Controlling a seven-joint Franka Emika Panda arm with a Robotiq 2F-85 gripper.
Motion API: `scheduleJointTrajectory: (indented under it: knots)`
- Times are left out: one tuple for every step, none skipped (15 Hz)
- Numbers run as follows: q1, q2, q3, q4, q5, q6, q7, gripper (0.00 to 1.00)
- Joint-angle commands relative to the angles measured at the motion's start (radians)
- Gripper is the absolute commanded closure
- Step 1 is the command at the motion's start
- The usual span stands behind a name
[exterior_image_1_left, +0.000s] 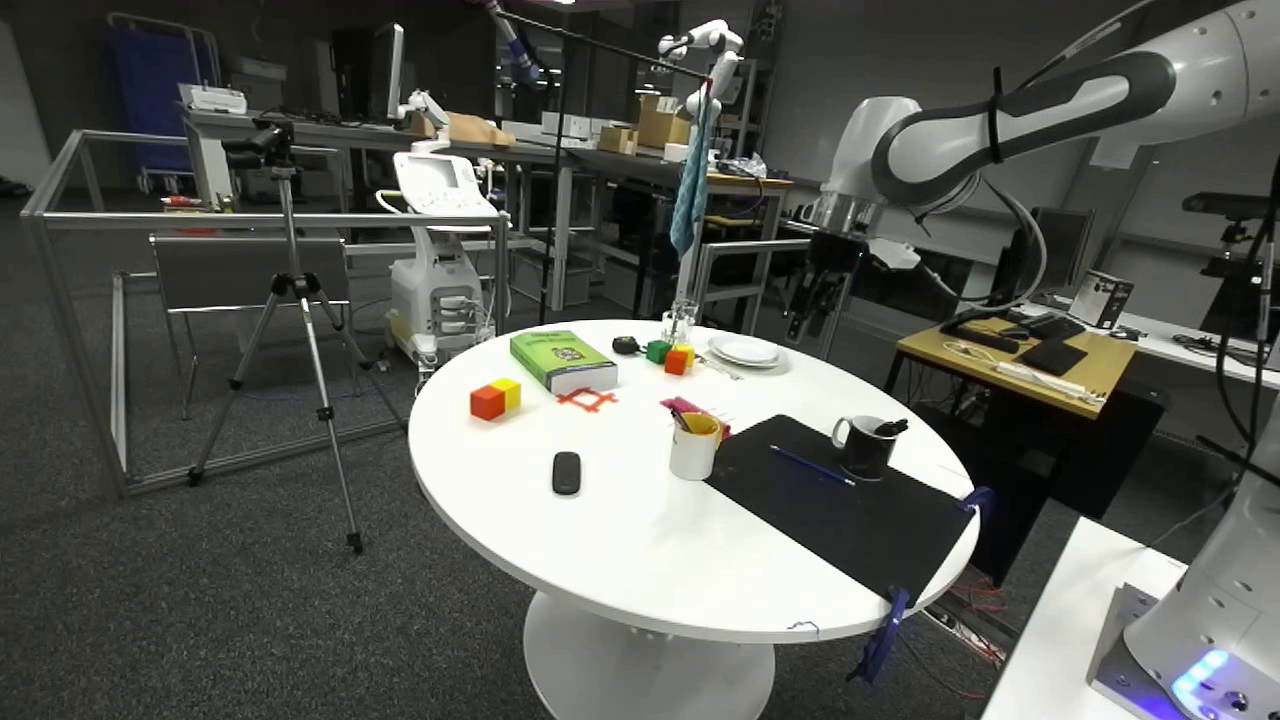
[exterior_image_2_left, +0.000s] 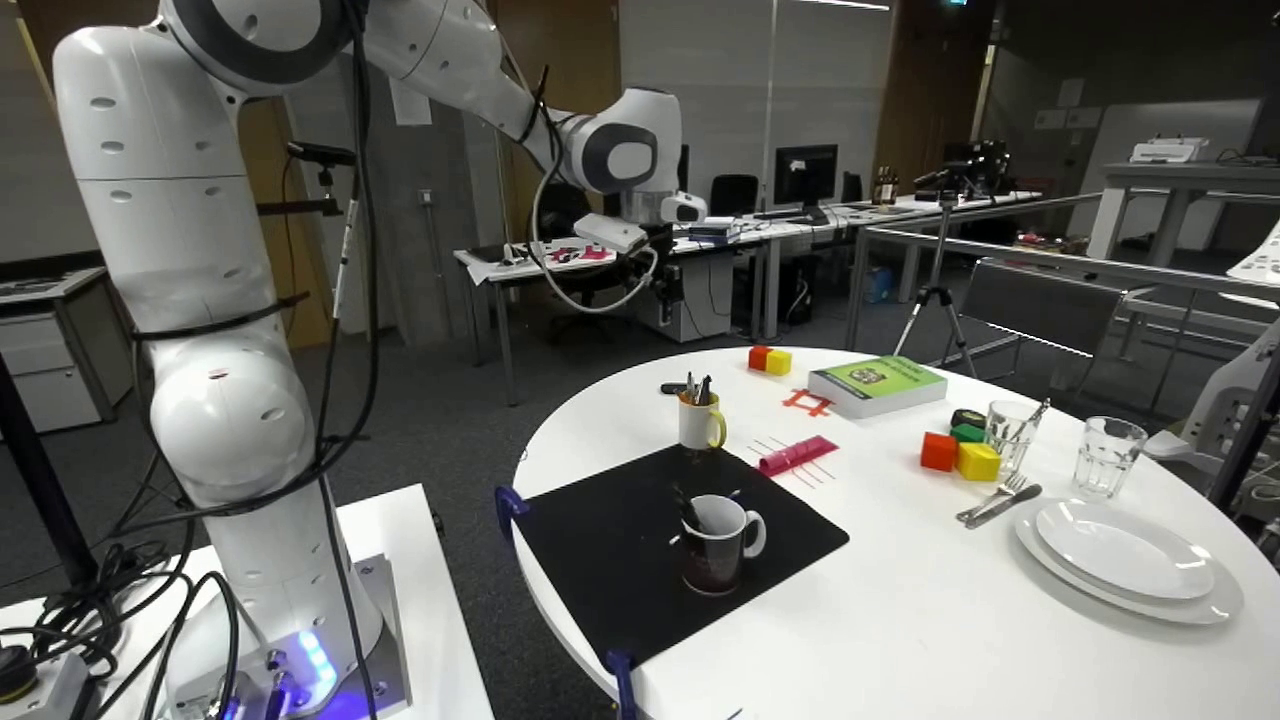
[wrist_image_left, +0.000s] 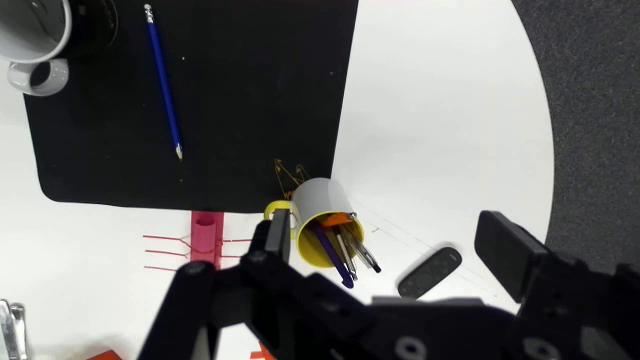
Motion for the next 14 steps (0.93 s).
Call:
scheduleJointTrajectory:
  knots:
    - [-0.017,-0.01,0.017,0.002,0.004,-0.004,0.0,0.0]
    - [-0.017,-0.017,0.017,0.002,0.005,-0.005,0.0,0.0]
    - [-0.017,-0.019,0.017,0.002,0.006,-0.005,0.0,0.0]
    - [-0.017,-0.02,0.017,0.002,0.006,-0.005,0.0,0.0]
    - [-0.017,-0.02,0.017,0.001,0.006,-0.005,0.0,0.0]
    - [-0.016,-0.02,0.017,0.001,0.006,-0.006,0.0,0.0]
    - [-0.017,-0.02,0.017,0.001,0.006,-0.006,0.0,0.0]
    - [-0.016,-0.02,0.017,0.001,0.006,-0.006,0.0,0.0]
    - [-0.016,-0.02,0.017,0.001,0.006,-0.006,0.0,0.0]
    - [-0.016,-0.02,0.017,0.001,0.006,-0.006,0.0,0.0]
    - [-0.016,-0.02,0.017,0.001,0.006,-0.006,0.0,0.0]
    - [-0.016,-0.02,0.017,0.001,0.006,-0.006,0.0,0.0]
    - [-0.016,-0.02,0.017,0.001,0.006,-0.006,0.0,0.0]
    - [-0.016,-0.02,0.017,0.001,0.006,-0.006,0.0,0.0]
